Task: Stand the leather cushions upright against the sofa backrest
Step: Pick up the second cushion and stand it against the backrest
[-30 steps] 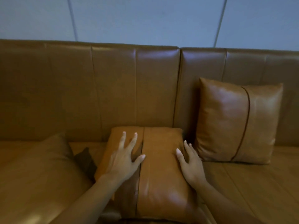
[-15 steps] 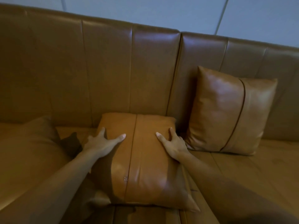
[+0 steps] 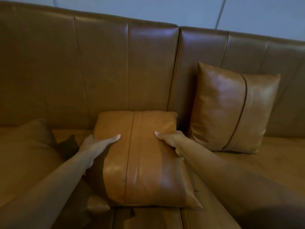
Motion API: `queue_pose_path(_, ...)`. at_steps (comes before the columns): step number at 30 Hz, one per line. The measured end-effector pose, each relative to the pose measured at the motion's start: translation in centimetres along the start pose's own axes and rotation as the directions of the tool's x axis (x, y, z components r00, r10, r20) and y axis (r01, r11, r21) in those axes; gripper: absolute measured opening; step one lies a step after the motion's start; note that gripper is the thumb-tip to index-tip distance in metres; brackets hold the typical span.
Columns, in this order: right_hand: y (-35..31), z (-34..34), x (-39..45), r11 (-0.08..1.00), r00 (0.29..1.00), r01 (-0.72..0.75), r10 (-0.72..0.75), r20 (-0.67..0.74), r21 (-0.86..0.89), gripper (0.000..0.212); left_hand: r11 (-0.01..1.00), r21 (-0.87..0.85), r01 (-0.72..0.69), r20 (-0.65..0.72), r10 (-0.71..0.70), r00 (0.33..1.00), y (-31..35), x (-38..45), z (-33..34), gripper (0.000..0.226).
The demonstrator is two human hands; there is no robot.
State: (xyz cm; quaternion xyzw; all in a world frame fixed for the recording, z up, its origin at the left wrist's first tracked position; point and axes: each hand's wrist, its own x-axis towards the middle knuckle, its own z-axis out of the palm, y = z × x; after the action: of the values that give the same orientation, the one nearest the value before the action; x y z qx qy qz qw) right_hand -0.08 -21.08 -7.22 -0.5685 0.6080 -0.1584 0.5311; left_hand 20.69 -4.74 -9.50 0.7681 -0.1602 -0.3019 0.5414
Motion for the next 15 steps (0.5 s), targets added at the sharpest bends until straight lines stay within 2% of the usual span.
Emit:
queue_pose_path(3,-0.6,-0.8,0.1,0.992,0.99,0.118,-0.114,-0.079,0.046,0.099,1.0,0.016,-0.027,0.015,0.026,1.0,0.7,-0.3,0.5,0.106)
queue_pose_path(6,-0.9,-2.1,0.4,0.938,0.942,0.319,-0.298,-0.157,0.134,0.091,0.992,-0.006,-0.124,-0.006,0.124,0.992,2.2,-0.5,1.0,0.121)
queue_pose_path(11,-1.2,-3.5,1.5,0.769,0.808,0.585,-0.53,-0.256,0.257,0.08,0.926,-0.061,-0.372,0.023,0.374,0.927,4.6,0.6,2.2,0.12)
queue_pose_path(15,-2.2,-4.5,3.4,0.715,0.769,0.638,-0.57,-0.289,0.287,0.075,0.875,-0.071,-0.478,0.054,0.482,0.874,5.8,2.1,3.4,0.115)
